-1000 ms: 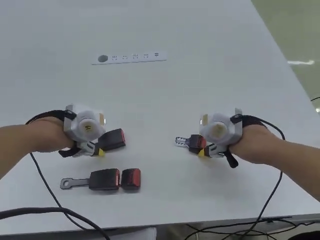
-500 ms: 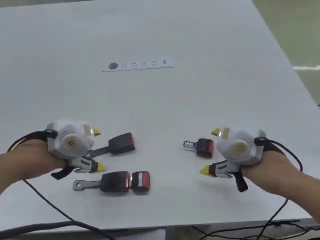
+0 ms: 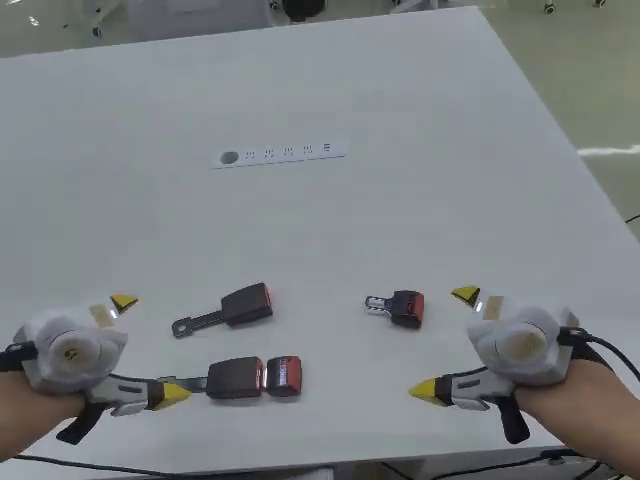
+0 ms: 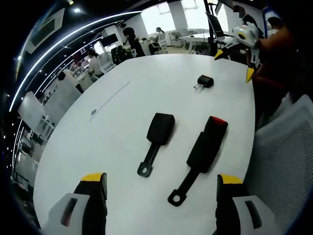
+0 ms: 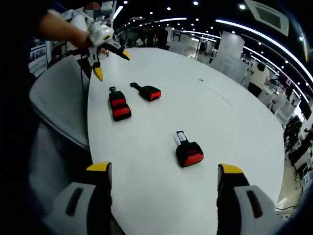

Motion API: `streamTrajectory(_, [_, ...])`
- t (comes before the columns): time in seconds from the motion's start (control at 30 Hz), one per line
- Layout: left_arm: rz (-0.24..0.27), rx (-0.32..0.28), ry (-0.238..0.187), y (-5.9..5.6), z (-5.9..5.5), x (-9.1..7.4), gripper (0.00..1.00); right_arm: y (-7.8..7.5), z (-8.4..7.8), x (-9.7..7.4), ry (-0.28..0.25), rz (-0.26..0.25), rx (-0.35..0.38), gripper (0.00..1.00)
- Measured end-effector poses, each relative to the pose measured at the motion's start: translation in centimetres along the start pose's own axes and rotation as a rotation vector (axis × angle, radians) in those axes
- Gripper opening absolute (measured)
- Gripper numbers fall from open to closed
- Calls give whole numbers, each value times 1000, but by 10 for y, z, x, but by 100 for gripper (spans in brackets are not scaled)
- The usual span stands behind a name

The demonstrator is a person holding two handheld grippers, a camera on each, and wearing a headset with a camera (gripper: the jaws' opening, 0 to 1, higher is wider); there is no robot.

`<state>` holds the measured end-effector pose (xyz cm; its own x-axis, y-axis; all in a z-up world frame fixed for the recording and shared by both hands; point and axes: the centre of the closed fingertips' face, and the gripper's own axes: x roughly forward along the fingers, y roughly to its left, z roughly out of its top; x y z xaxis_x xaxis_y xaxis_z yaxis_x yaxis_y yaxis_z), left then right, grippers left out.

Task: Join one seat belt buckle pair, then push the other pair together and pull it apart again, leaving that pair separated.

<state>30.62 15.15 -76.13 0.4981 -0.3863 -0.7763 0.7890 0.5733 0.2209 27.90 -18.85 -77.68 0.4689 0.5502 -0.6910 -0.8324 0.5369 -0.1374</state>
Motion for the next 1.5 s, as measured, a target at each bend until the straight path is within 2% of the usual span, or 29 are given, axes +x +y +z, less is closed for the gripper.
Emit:
streamTrajectory(0.1, [16,-16,-9,2,-8,-12,97,0,-1,-9,-14,-17,12,95])
streamTrajectory(0.2, [22,-45,-20,2,-18,-23,100,2,-9,-16,-9,-21,48,100])
streamTrajectory(0.23, [34,-48,-21,3,-21,-25,100,3,-11,-17,-7,-22,54,100])
streamTrajectory(0.27, [98,-31,-10,14,-27,-29,100,5,-14,-19,-8,-17,55,100])
streamTrajectory(0.37, [108,-94,-35,16,-33,-37,100,9,-16,-23,-14,-17,57,100])
streamTrajectory(0.4, [113,-94,-44,16,-33,-40,100,7,-14,-25,-27,-30,55,100])
streamTrajectory(0.47, [117,-100,-42,14,-37,-45,100,10,-9,-28,-49,-22,57,100])
streamTrajectory(0.67, [85,-121,-21,-4,-52,-53,100,12,-3,-31,-54,-23,45,100])
streamTrajectory(0.83, [91,-140,-19,-9,-60,-56,100,15,-1,-32,-52,-21,26,100])
streamTrajectory(1.0, [87,-147,-24,-14,-61,-58,100,20,1,-33,-49,-20,24,100])
streamTrajectory(1.33, [90,-154,-36,-13,-58,-63,100,29,7,-36,-63,-17,38,100])
streamTrajectory(1.5, [78,-146,-33,-17,-56,-64,100,32,6,-38,-60,-17,36,100])
